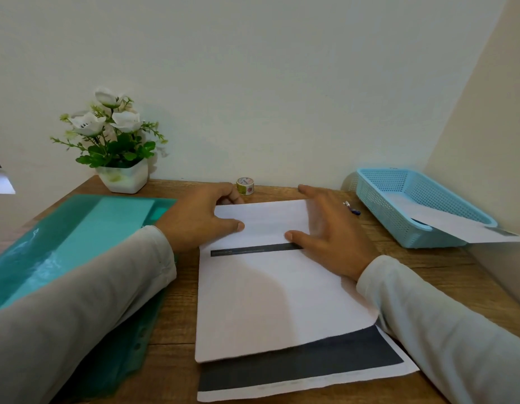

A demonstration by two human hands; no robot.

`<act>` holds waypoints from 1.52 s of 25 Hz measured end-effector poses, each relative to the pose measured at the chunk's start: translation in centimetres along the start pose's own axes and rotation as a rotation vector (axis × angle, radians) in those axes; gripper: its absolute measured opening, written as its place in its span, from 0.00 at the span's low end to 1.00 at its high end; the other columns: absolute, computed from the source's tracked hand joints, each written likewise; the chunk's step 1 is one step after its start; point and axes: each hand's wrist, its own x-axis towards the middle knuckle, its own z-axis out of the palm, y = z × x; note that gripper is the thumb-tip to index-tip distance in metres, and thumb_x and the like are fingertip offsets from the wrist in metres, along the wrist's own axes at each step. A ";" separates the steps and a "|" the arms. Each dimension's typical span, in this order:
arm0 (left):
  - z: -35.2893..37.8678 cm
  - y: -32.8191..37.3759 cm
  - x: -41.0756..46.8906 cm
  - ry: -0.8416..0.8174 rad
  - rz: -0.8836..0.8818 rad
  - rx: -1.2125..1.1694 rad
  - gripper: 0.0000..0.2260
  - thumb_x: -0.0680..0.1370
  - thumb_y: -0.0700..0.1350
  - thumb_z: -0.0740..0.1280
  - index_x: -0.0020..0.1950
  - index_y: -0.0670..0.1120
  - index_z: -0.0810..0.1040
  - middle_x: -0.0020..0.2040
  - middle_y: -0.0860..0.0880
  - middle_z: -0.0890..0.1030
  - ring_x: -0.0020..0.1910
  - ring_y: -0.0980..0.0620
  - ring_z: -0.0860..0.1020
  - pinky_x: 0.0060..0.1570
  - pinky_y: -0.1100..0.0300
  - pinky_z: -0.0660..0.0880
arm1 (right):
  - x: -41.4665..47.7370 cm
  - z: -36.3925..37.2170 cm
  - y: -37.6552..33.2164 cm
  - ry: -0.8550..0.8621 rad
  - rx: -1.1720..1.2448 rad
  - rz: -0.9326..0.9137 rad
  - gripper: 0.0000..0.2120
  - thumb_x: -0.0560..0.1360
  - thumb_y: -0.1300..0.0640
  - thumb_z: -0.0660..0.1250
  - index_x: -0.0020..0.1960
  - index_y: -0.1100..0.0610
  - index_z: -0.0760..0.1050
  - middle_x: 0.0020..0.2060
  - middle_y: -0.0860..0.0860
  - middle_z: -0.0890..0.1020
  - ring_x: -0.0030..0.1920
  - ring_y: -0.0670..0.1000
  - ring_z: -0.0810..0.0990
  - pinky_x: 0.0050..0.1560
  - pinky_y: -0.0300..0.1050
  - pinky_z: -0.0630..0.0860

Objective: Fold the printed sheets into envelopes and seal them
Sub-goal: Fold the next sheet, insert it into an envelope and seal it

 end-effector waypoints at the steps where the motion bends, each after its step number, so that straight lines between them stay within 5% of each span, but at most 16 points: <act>1: 0.0 0.1 0.0 0.054 0.033 -0.002 0.10 0.73 0.49 0.76 0.49 0.57 0.78 0.48 0.59 0.81 0.48 0.59 0.80 0.46 0.64 0.77 | 0.1 0.0 0.0 0.063 0.004 -0.022 0.34 0.73 0.47 0.76 0.75 0.49 0.68 0.71 0.46 0.72 0.72 0.48 0.69 0.73 0.52 0.68; 7: 0.2 0.1 -0.1 0.157 0.147 0.143 0.05 0.75 0.49 0.74 0.48 0.56 0.80 0.46 0.59 0.81 0.47 0.59 0.77 0.48 0.56 0.78 | 0.5 0.1 0.7 0.291 -0.015 -0.156 0.09 0.73 0.58 0.70 0.53 0.54 0.81 0.51 0.49 0.82 0.53 0.53 0.80 0.57 0.60 0.77; 12: 0.8 -0.5 -0.4 0.052 0.200 0.271 0.06 0.74 0.56 0.72 0.48 0.58 0.80 0.46 0.61 0.81 0.46 0.62 0.77 0.47 0.54 0.79 | 0.2 0.2 1.1 0.170 -0.062 -0.127 0.09 0.74 0.62 0.71 0.48 0.48 0.80 0.46 0.41 0.82 0.48 0.44 0.78 0.53 0.48 0.77; 16: 1.5 -0.4 -0.8 -0.099 0.125 0.357 0.17 0.74 0.69 0.64 0.50 0.58 0.78 0.50 0.60 0.80 0.50 0.59 0.75 0.51 0.56 0.75 | 0.1 0.0 1.1 0.002 -0.065 -0.098 0.07 0.75 0.58 0.72 0.51 0.47 0.81 0.48 0.41 0.83 0.49 0.43 0.80 0.52 0.48 0.80; 18: 1.9 -0.4 -0.9 -0.122 0.106 0.346 0.19 0.77 0.69 0.59 0.54 0.58 0.78 0.53 0.59 0.79 0.53 0.58 0.75 0.54 0.56 0.74 | 0.1 -0.3 0.9 -0.054 -0.081 -0.088 0.06 0.75 0.51 0.73 0.52 0.48 0.81 0.50 0.42 0.83 0.51 0.43 0.80 0.54 0.49 0.79; 22: 3.4 -0.3 -1.2 -0.152 0.071 0.497 0.24 0.79 0.64 0.53 0.72 0.56 0.70 0.71 0.54 0.71 0.70 0.52 0.68 0.71 0.50 0.65 | -0.1 -1.1 -0.6 -0.182 -0.132 -0.024 0.20 0.75 0.32 0.65 0.54 0.47 0.80 0.51 0.42 0.81 0.54 0.45 0.78 0.57 0.49 0.76; 28: 5.5 0.1 -1.6 -0.211 0.020 0.570 0.25 0.85 0.56 0.48 0.81 0.50 0.54 0.81 0.50 0.56 0.80 0.49 0.54 0.78 0.48 0.54 | -0.4 -0.4 -5.3 -0.328 -0.529 0.053 0.16 0.84 0.45 0.57 0.64 0.53 0.74 0.60 0.51 0.78 0.61 0.54 0.77 0.58 0.46 0.71; 32: 5.6 0.5 -1.7 -0.233 0.010 0.537 0.25 0.85 0.55 0.47 0.82 0.50 0.51 0.82 0.51 0.51 0.81 0.50 0.49 0.79 0.51 0.47 | -0.8 2.7 -6.9 -0.345 -0.250 0.025 0.17 0.84 0.55 0.55 0.71 0.56 0.70 0.69 0.54 0.74 0.71 0.55 0.71 0.71 0.46 0.65; 38: 5.2 0.6 -1.8 -0.249 0.000 0.577 0.26 0.85 0.57 0.46 0.82 0.52 0.48 0.82 0.53 0.49 0.81 0.51 0.47 0.77 0.52 0.45 | -0.2 3.4 -4.7 -0.457 -0.330 0.015 0.29 0.86 0.44 0.48 0.84 0.54 0.50 0.83 0.50 0.51 0.83 0.49 0.46 0.81 0.47 0.44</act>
